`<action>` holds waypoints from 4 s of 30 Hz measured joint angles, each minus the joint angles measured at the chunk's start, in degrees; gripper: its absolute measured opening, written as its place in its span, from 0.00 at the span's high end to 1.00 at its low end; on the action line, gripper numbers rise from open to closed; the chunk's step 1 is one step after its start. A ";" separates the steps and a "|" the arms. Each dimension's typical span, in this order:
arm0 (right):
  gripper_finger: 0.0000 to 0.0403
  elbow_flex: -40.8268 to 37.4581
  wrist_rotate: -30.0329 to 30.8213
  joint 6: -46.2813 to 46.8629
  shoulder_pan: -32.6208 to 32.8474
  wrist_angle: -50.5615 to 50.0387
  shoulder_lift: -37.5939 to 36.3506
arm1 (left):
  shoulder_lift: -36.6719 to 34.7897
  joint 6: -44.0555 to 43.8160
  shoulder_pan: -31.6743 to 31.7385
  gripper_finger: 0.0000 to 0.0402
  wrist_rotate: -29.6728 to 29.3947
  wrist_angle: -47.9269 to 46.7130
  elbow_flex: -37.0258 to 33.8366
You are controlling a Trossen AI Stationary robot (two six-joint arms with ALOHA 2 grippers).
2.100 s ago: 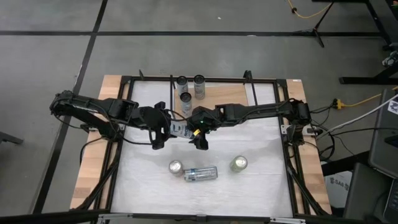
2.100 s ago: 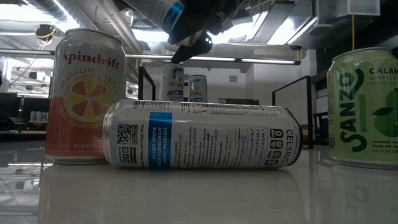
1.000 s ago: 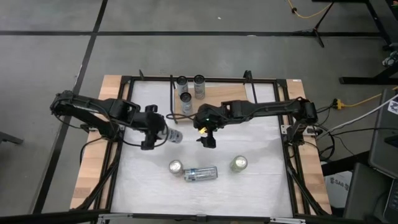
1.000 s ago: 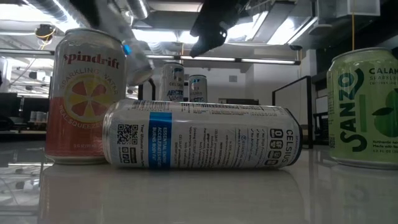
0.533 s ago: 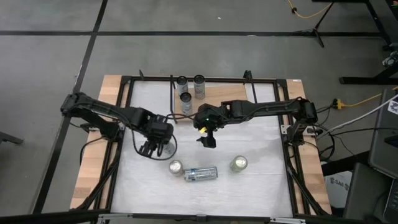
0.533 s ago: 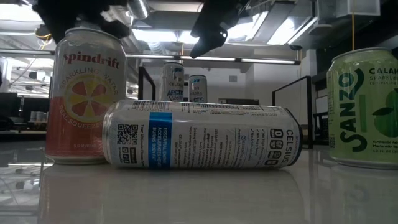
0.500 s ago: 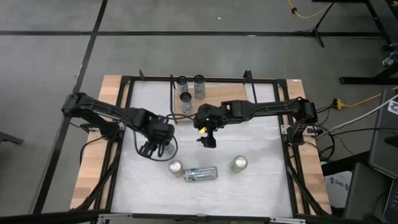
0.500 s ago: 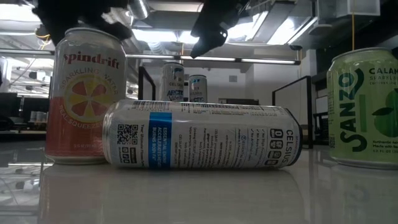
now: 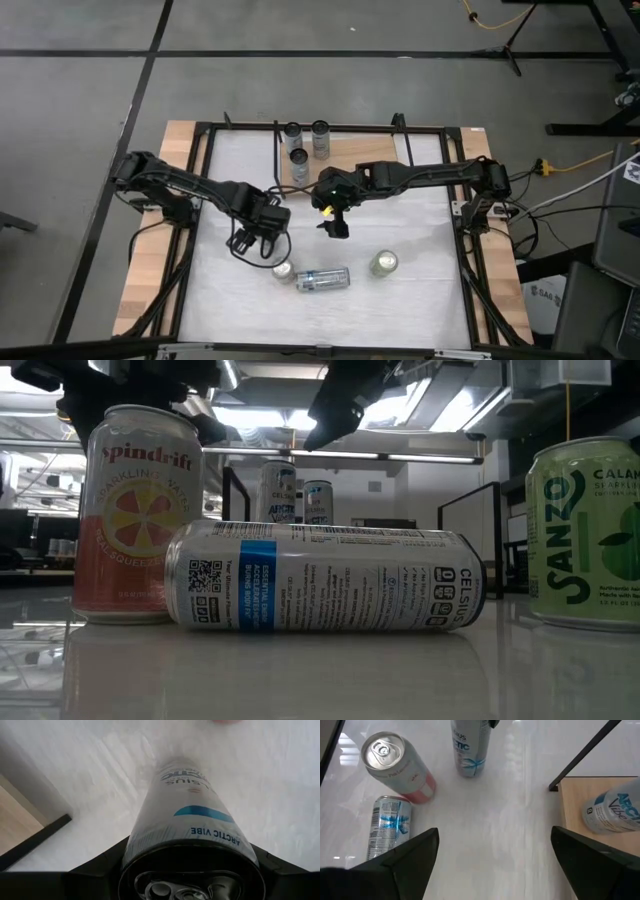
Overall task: Place canned beverage on shelf
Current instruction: Put the white-blue soda can aligned with the other white-blue soda can on the shelf
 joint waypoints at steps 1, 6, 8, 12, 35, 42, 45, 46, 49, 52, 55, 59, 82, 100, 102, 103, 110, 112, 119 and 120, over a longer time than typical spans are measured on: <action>0.07 0.00 0.00 0.00 0.00 0.02 0.00 | 0.04 -0.23 0.02 0.39 0.02 -0.03 0.29; 0.07 0.00 0.00 0.00 0.00 0.04 0.00 | 0.46 -0.40 0.02 0.35 0.01 0.68 1.88; 0.07 0.00 0.00 0.00 0.00 0.02 0.00 | 0.51 -0.42 0.02 0.33 -0.42 1.86 2.21; 0.07 0.00 0.00 0.02 0.00 0.03 0.00 | 0.48 -0.41 0.02 0.30 -1.38 2.01 2.26; 0.07 0.02 0.00 0.02 0.00 0.02 0.00 | 0.34 -7.18 -0.24 0.11 -3.15 1.58 2.39; 0.07 0.02 0.00 0.00 0.00 0.02 0.00 | 0.28 -12.58 -0.24 0.11 -3.00 0.77 2.45; 0.07 0.02 0.00 0.00 0.00 0.02 0.00 | 0.02 -16.49 -0.24 0.11 -2.96 -1.07 2.46; 0.07 0.02 0.00 0.00 0.00 0.02 0.00 | -0.04 -17.96 -0.24 0.11 -2.95 -1.50 2.48; 0.07 0.02 0.00 -0.02 0.00 0.00 0.00 | -0.46 -23.00 -0.24 0.11 -2.90 -2.88 2.48; 0.07 0.02 0.00 0.00 0.00 0.02 0.00 | -0.95 -28.63 -0.24 0.11 -2.67 -3.39 2.48; 0.07 0.02 0.00 -0.02 -0.01 0.02 0.00 | -1.27 -34.10 -0.33 0.11 -1.60 -3.78 2.48; 0.07 0.04 0.00 -0.02 0.00 -0.03 0.00 | -1.94 -40.22 -0.67 0.11 3.66 -7.01 2.48; 0.07 0.07 1.05 -0.09 0.00 -2.02 0.02 | -11.98 -80.01 -3.97 0.11 2.37 -1.19 2.48; 0.07 0.07 1.05 -0.09 0.00 -1.16 0.02 | -11.98 -79.95 -3.94 0.11 -10.38 3.13 2.48; 0.07 0.07 1.05 -0.09 0.00 -1.16 0.02 | -11.98 -79.95 -3.94 0.11 -10.54 3.13 2.48; 0.07 0.07 1.05 -0.09 0.00 -1.16 0.02 | -11.93 -79.95 -3.94 0.11 -10.61 3.17 2.48; 0.07 0.07 1.05 -0.09 0.00 -1.16 0.02 | -9.92 -78.20 -4.13 0.11 -10.79 6.00 2.46; 0.07 0.07 1.05 -0.09 0.00 -1.18 0.02 | -9.11 -78.00 -4.16 0.11 -10.80 6.10 2.46; 0.07 0.07 1.05 -0.09 0.00 -1.21 0.02 | -8.06 -76.97 -4.22 0.11 -12.20 6.03 2.39; 0.07 0.07 1.05 -0.09 0.00 -1.21 0.02 | -8.07 -76.90 -4.23 0.11 -12.54 6.03 2.39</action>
